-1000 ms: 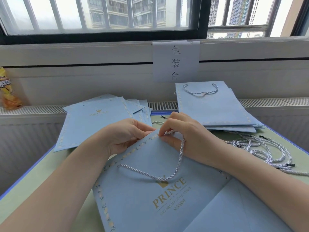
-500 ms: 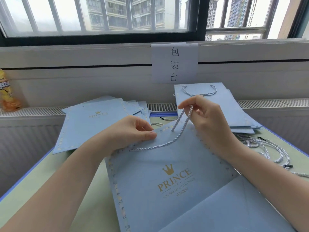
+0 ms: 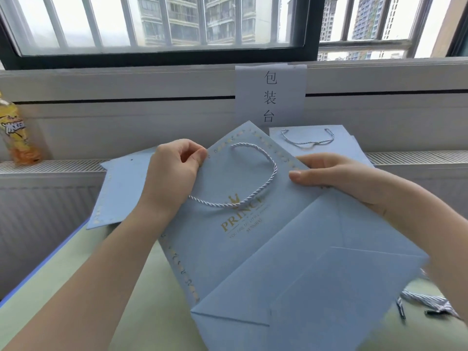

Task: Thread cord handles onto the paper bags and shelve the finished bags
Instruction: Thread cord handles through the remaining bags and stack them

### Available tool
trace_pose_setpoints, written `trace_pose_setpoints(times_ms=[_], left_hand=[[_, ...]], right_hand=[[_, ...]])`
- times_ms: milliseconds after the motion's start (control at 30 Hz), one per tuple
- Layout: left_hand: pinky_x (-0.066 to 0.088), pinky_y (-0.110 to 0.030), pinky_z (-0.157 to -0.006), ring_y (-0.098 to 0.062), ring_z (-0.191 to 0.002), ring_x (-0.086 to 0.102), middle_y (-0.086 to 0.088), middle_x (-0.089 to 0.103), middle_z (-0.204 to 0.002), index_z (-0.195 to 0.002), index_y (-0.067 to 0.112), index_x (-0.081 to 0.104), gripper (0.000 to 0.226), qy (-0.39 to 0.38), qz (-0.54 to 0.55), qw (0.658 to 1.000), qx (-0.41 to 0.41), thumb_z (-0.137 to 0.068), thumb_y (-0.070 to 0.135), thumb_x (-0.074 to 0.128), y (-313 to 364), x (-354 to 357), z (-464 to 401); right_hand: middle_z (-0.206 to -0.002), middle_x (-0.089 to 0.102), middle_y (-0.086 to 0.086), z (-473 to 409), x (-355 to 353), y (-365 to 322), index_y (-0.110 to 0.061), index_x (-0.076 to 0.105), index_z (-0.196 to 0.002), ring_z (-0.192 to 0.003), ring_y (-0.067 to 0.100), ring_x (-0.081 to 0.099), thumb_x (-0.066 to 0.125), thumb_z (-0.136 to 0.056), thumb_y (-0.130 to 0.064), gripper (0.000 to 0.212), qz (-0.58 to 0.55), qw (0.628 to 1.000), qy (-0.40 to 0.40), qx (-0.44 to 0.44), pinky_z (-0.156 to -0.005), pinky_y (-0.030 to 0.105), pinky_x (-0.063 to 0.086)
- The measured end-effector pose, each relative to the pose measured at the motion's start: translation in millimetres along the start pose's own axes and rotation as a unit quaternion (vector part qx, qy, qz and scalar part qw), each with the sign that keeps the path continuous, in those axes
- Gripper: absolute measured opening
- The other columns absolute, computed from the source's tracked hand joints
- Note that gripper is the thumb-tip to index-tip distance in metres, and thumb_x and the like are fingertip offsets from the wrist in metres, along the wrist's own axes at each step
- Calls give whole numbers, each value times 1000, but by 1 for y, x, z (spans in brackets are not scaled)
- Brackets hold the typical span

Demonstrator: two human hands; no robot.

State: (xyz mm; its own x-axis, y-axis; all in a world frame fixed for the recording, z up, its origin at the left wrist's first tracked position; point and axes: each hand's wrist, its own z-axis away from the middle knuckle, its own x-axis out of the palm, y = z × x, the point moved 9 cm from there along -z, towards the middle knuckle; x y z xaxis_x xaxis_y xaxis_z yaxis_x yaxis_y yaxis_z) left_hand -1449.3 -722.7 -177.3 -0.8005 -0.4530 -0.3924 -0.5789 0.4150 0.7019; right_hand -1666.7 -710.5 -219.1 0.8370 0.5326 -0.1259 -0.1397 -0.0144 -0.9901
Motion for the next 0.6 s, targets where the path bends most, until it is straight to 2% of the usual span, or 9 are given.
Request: trace_pose_setpoints(times_ms=[67, 133, 200, 267, 367, 467, 600], left_hand=[[39, -18, -77, -18, -92, 57, 1, 67, -94, -100, 14, 68, 12, 22, -83, 995, 43, -90, 15, 61, 5, -1, 1], [29, -22, -89, -28, -111, 47, -6, 62, -113, -118, 13, 62, 29, 34, -172, 979, 103, -89, 15, 62, 12, 3, 4], [28, -31, -96, -33, -121, 39, -11, 56, -125, -128, 12, 56, 40, 30, -214, 968, 128, -89, 15, 63, 15, 10, 8], [29, -37, -101, -32, -127, 35, -12, 51, -132, -132, 15, 54, 43, 4, -214, 968, 131, -89, 20, 62, 16, 18, 10], [28, -31, -101, -25, -127, 39, -2, 53, -133, -123, 24, 62, 43, -59, -160, 975, 144, -89, 45, 46, 20, 32, 12], [34, -42, -101, -19, -127, 41, 7, 54, -134, -122, 31, 62, 57, -91, -182, 961, 190, -87, 59, 27, 30, 46, 22], [21, -49, -110, -19, -137, 21, -4, 33, -151, -142, 33, 39, 85, -152, -235, 928, 247, -75, 82, 17, 37, 70, 44]], right_hand=[[-107, 70, 16, -5, -6, -2, -11, 69, -109, -85, 25, 70, 58, -84, -17, 28, -25, 999, 27, -26, -70, 33, 59], [-109, 69, 14, -7, -14, -4, -12, 67, -112, -83, 22, 70, 54, -87, -17, 29, -63, 994, 67, -51, -70, 31, 58], [-107, 70, 11, -8, -22, -6, -13, 66, -114, -81, 20, 70, 52, -92, -17, 27, -91, 987, 110, -79, -66, 28, 58], [-102, 72, 9, -7, -28, -9, -12, 65, -113, -75, 19, 70, 50, -94, -16, 25, -121, 975, 149, -109, -62, 27, 58], [-91, 72, 5, -4, -35, -14, -12, 63, -110, -69, 16, 69, 46, -97, -13, 22, -164, 951, 208, -160, -56, 26, 56], [-81, 72, 2, 3, -47, -18, -13, 62, -101, -65, 16, 68, 44, -98, -11, 18, -188, 917, 277, -216, -53, 26, 54], [-84, 66, 5, 13, -61, -18, -12, 57, -99, -66, 17, 64, 43, -98, -11, 14, -213, 874, 349, -261, -56, 25, 52]])
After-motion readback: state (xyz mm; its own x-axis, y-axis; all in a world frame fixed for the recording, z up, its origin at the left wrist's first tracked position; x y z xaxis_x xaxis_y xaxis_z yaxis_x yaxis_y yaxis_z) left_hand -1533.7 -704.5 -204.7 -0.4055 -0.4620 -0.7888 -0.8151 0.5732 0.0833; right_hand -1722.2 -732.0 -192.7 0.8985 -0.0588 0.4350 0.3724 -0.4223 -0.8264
